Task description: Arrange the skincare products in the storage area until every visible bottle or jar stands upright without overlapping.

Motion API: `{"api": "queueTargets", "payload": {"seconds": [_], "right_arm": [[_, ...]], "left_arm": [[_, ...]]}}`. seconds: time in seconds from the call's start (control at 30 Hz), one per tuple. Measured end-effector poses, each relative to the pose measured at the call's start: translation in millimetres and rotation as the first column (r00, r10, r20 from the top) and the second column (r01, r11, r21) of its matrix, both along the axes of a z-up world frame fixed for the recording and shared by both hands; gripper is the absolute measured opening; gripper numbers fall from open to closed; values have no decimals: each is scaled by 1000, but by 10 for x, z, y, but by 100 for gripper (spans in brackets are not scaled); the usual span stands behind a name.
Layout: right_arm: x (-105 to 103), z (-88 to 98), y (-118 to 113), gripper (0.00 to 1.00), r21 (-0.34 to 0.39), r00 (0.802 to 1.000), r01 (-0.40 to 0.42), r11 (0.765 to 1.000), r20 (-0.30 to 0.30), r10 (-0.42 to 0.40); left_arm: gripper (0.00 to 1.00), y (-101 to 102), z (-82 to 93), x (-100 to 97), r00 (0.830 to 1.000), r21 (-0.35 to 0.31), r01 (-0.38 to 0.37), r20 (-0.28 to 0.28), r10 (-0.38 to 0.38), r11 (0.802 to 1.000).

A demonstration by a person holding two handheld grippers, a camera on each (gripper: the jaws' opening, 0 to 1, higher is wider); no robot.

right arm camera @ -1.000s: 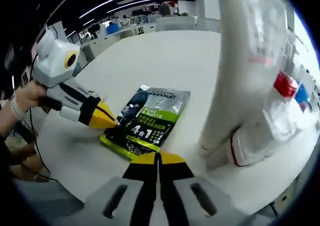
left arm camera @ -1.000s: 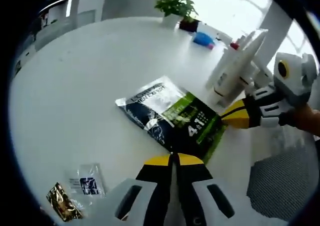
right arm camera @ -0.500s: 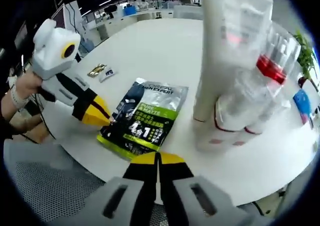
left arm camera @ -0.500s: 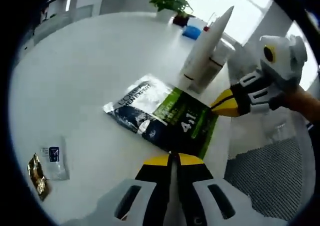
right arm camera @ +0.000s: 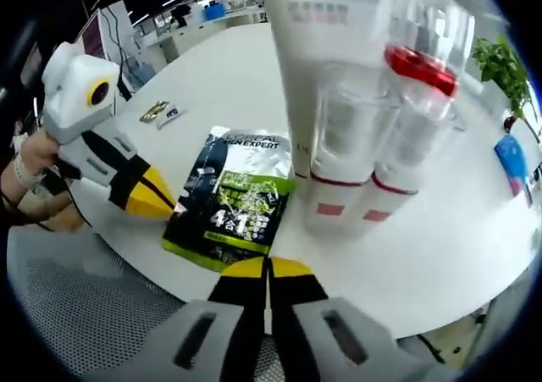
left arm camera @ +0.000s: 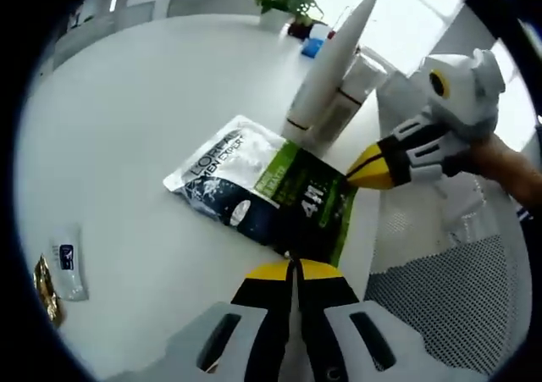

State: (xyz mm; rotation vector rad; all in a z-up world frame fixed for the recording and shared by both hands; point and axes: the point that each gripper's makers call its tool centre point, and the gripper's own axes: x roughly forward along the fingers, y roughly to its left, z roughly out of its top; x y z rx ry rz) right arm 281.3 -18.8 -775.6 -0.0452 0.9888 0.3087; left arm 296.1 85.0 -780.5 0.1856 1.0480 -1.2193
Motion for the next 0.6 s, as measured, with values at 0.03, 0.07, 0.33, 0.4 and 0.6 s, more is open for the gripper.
{"api": "queueTargets", "payload": {"seconds": [0.03,0.07,0.33,0.4,0.6], "right_arm": [[12,-8,2,1,-3,1000,-6,1000,-5,6],[13,-10,5,1,-6,1000,-11,1000,-6,11],[61,-9,-6,1,2,1000,-7,1000,-4,7],[71,-7,-9,1,2,1000,-5,1000,-2,5],[45,-33,-4,5,-15,1000,-11,1000,-4,11]], "left_arm": [[0,-3,2,2,1000,-2,-2,-2,2,1000],[0,-3,3,4,1000,-2,-4,-4,4,1000],[0,6,12,47,1000,1,-19,-1,19,1000],[0,1,11,56,1000,1,-20,0,20,1000],[4,14,6,67,1000,2,-18,15,18,1000]]}}
